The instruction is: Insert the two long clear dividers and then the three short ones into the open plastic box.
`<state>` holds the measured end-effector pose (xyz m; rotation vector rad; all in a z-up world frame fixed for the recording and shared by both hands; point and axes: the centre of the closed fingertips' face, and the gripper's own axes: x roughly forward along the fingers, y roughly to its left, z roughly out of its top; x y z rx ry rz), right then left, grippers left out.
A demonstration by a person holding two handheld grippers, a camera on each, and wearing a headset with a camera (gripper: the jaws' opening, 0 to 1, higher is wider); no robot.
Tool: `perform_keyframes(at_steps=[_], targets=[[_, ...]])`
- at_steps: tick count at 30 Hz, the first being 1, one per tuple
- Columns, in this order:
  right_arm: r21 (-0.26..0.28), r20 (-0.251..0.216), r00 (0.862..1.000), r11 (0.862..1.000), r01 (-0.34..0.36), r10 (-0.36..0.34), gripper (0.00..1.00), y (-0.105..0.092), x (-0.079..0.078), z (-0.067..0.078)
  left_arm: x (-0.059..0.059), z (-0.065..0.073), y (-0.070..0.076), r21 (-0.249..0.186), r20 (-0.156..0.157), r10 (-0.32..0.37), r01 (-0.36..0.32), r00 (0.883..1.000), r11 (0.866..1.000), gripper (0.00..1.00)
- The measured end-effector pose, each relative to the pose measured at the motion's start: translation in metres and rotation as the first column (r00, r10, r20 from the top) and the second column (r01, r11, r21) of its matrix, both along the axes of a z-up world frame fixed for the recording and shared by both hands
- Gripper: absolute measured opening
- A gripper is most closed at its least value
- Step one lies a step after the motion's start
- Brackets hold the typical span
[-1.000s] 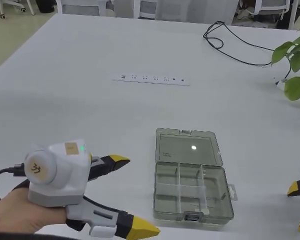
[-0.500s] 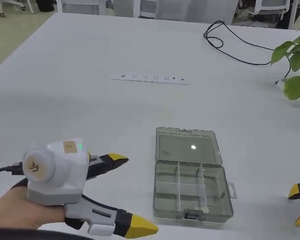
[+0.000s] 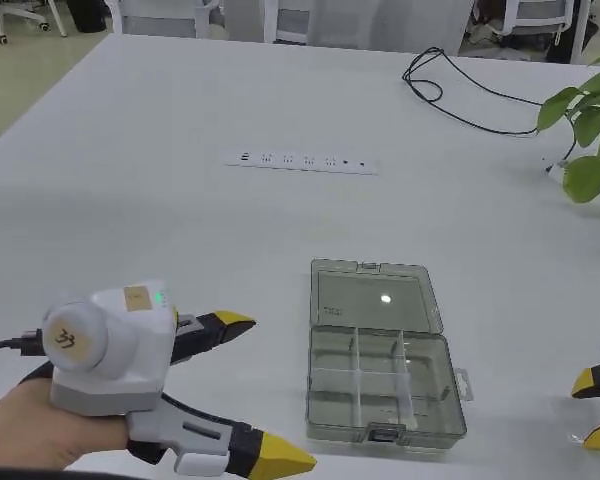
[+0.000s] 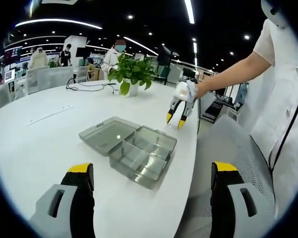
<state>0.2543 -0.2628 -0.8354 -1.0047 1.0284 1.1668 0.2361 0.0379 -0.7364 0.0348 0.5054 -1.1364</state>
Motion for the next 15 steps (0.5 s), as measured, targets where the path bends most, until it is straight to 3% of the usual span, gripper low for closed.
perform_keyframes(at_steps=[12, 15], targets=[[0.089, 0.106, 0.994, 0.996, -0.008, -0.002, 0.33, 0.039, 0.004, 0.038, 0.008, 0.012, -0.009, -0.052, -0.023, 0.028, -0.029, 0.999, 0.998, 0.97], [0.105, 0.138, 0.990, 0.994, -0.021, 0.006, 0.33, 0.051, 0.006, 0.051, 0.011, 0.021, -0.017, -0.104, -0.052, 0.041, -0.046, 0.998, 0.993, 0.95]])
